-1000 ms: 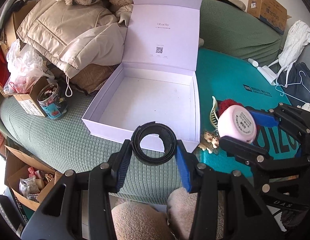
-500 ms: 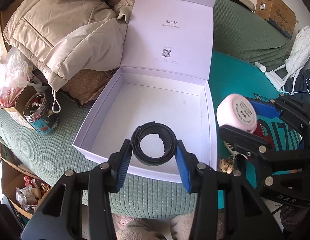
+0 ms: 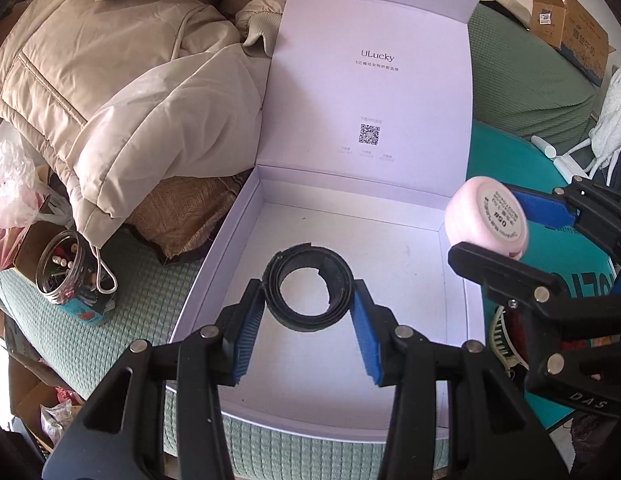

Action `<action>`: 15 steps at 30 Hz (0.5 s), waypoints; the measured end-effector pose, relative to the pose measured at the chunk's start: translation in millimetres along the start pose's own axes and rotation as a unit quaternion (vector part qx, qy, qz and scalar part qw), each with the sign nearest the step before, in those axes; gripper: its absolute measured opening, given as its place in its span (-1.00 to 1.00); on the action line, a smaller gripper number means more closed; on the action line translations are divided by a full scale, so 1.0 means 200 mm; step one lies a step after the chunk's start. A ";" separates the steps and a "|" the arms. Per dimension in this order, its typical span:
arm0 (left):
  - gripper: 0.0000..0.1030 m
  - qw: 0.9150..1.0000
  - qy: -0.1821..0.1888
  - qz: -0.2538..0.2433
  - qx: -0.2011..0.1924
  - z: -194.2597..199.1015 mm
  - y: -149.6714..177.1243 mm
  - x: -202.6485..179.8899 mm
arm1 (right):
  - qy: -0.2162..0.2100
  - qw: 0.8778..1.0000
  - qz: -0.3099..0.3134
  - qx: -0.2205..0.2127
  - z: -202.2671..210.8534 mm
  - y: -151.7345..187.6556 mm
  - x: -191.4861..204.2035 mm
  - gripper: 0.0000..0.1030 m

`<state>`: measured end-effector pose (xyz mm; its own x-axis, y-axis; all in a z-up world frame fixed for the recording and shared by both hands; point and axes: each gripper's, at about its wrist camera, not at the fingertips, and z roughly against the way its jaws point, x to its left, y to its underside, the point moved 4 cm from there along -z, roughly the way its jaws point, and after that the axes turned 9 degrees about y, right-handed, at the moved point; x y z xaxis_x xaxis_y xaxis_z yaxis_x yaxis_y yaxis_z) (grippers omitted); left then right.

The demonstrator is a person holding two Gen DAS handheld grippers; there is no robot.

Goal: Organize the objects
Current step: 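Lower both items into the box and open both tools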

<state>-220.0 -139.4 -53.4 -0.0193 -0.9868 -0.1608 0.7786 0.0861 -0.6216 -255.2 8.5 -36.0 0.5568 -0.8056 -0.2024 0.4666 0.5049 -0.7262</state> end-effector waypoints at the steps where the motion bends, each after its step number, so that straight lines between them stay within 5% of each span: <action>1: -0.18 1.000 0.000 -0.001 0.001 -0.02 -0.01 0.01 | 0.000 1.000 -0.002 -0.001 -0.02 -0.01 -0.01 0.00; 15: -0.18 0.999 -0.015 -0.028 0.024 -0.26 -0.13 0.11 | -0.013 0.999 -0.022 0.021 -0.24 -0.08 -0.08 0.00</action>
<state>-272.7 -157.1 -81.0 -0.0457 -0.9936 -0.1032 0.8059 0.0244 -0.5916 -305.0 -2.1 -52.9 0.5528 -0.8190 -0.1534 0.5190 0.4825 -0.7056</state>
